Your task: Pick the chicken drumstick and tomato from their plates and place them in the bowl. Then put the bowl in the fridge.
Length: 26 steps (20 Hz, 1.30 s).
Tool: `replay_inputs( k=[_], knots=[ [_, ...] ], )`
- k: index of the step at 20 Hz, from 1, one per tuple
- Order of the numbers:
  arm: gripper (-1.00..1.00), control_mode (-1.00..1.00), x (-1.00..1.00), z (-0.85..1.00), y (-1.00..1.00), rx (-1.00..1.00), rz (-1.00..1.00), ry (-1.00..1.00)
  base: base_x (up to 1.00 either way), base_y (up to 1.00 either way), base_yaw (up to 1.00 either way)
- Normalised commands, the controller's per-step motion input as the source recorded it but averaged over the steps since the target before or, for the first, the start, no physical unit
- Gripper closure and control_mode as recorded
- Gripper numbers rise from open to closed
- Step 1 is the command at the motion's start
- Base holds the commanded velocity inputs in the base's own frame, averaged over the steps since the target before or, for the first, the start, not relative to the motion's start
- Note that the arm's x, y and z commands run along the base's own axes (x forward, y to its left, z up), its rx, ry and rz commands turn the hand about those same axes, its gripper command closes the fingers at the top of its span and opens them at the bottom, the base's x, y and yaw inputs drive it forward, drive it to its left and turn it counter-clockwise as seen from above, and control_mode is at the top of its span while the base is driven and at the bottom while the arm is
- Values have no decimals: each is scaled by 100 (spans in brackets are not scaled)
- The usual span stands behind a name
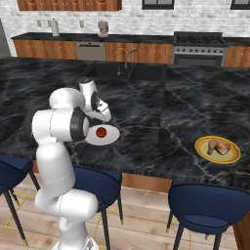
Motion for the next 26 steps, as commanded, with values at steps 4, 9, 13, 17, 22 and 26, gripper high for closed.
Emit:
replay_inputs(
  k=[4, 9, 13, 17, 22, 26],
  knots=[
    [-100, -100, 13, -33, 5, 1, -8, 6, 0, 0, 0],
    [-100, -100, -8, -34, -3, 3, -6, 11, 0, 0, 0],
    [-100, -100, -4, -34, 0, 0, -9, 14, 0, 0, 0],
    [-100, -100, 0, -31, 0, 0, -9, 7, 0, 0, 0],
    [-100, -100, 18, -15, 0, 0, -3, -5, 0, 0, 0],
    [-100, -100, 23, -15, 0, 0, 0, -4, 0, 0, 0]
  ],
)
